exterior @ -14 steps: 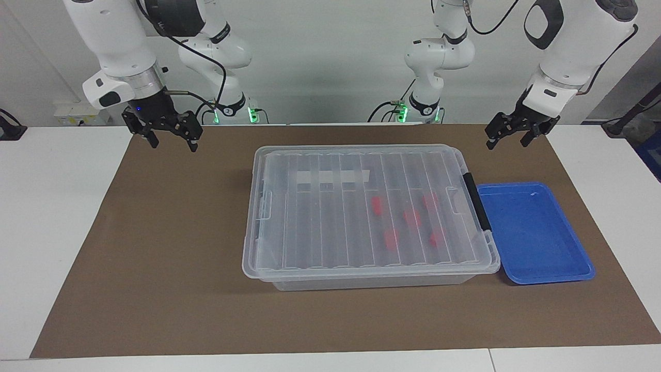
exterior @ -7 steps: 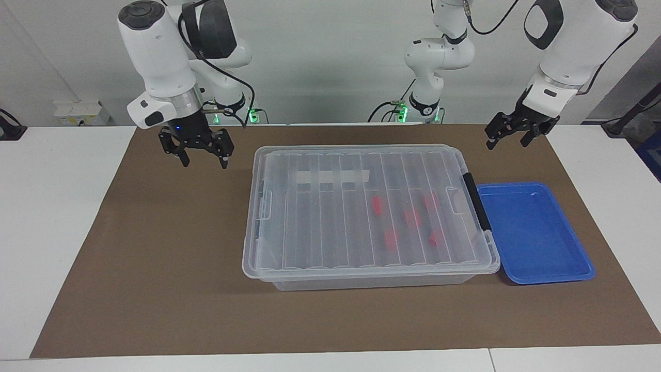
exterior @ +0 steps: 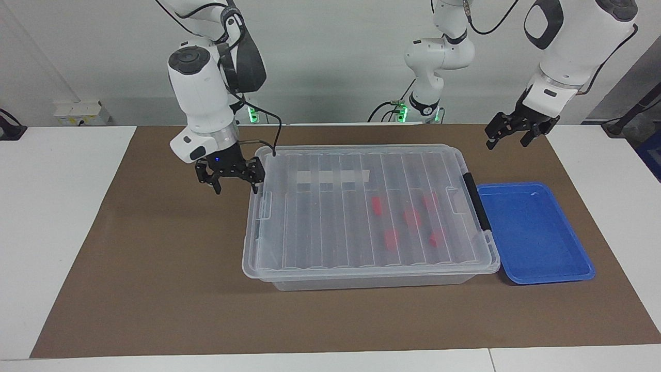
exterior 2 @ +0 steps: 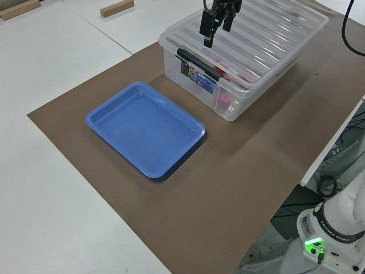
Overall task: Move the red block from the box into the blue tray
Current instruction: 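Reach the right gripper to the edge of the clear box lid, then slide the clear lid away from the blue tray with the right gripper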
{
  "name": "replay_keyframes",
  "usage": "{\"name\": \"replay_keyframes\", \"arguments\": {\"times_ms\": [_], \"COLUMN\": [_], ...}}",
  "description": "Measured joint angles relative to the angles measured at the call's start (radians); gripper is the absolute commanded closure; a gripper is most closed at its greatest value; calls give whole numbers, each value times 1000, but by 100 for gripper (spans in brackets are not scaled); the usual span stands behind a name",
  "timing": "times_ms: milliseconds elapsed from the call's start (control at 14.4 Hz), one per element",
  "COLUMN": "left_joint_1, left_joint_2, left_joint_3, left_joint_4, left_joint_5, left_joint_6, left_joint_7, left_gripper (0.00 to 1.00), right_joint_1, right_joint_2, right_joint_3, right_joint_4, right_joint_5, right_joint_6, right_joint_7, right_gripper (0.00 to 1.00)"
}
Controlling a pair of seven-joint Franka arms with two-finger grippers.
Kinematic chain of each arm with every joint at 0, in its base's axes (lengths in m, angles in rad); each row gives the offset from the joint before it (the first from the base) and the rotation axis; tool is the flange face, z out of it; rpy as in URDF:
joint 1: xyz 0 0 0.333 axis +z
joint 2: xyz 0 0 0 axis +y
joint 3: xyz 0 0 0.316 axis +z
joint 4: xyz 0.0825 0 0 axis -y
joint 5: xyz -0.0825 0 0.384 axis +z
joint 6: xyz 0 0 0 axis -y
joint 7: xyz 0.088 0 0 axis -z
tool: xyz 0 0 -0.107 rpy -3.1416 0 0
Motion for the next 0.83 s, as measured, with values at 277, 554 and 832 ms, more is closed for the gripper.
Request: {"name": "replay_keyframes", "arguments": {"times_ms": [277,554,832], "left_joint_1": [0,0,0], "left_joint_2": [0,0,0], "left_joint_3": [0,0,0], "left_joint_4": [0,0,0], "left_joint_5": [0,0,0], "left_joint_6": [0,0,0], "left_joint_7": [0,0,0], "left_gripper": [0,0,0], "right_joint_1": [13,14,13], "right_joint_2": [18,15,5], "right_joint_3": [0,0,-1], "right_joint_4": [-4,-39,-55], "right_joint_5": [-13,-24,-69], "right_joint_6": [5,1,-30], "right_joint_7": [0,0,0], "right_gripper": [0,0,0]}}
